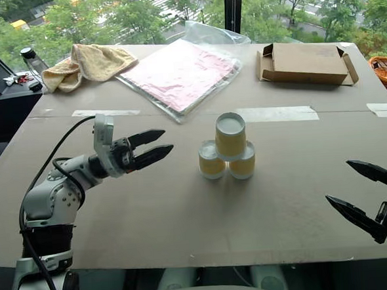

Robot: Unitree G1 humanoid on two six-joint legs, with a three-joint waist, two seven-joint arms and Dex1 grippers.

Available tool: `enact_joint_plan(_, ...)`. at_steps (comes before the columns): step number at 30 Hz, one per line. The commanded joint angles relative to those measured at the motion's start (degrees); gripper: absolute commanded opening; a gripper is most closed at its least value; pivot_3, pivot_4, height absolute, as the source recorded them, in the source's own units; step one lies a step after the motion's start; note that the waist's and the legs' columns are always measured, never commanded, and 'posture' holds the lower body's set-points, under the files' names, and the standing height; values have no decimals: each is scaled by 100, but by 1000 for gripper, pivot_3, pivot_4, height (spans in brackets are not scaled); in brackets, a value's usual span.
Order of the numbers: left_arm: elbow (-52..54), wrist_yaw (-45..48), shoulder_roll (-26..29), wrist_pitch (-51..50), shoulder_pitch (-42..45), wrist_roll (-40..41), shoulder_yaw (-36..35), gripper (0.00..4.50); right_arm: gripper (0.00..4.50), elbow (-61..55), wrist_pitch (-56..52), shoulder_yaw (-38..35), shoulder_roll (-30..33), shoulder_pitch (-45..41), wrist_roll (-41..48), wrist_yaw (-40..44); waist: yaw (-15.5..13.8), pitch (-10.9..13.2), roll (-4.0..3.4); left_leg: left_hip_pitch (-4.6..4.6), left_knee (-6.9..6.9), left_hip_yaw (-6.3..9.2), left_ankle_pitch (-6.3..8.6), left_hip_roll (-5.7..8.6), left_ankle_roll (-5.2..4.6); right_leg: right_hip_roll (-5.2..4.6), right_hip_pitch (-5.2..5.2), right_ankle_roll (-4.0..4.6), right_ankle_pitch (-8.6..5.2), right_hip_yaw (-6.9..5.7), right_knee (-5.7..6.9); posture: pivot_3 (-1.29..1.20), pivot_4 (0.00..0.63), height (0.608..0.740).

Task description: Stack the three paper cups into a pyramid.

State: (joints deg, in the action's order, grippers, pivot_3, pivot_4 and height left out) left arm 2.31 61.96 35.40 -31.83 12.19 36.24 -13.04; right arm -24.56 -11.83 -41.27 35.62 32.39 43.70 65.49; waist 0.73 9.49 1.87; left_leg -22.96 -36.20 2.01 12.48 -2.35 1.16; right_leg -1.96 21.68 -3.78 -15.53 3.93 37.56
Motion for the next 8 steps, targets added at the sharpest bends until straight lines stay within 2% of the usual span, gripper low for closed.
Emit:
enact_joint_plan(1,85,-86,155,653,-964,-325,-454,4456,4500,483,460,80,-91,119,-618,-43,2,0,-4,0,1,-1,0,0,0,-1,1,5,-3,0,-1,0,150,740)
enact_joint_plan(4,296,-232,154,841,-1672,-313,-791,4456,4500,757,628,136,-140,229,-960,-174,-12,0,-1,4,1,-8,0,-1,0,-6,1,8,-4,6,-1,0,150,740)
enact_joint_plan(8,647,-332,210,743,-1968,-138,-969,4456,4500,761,658,191,-202,193,-951,-288,-38,-4,-9,10,-1,-14,1,-9,1,-23,0,-10,-15,3,0,0,150,740)
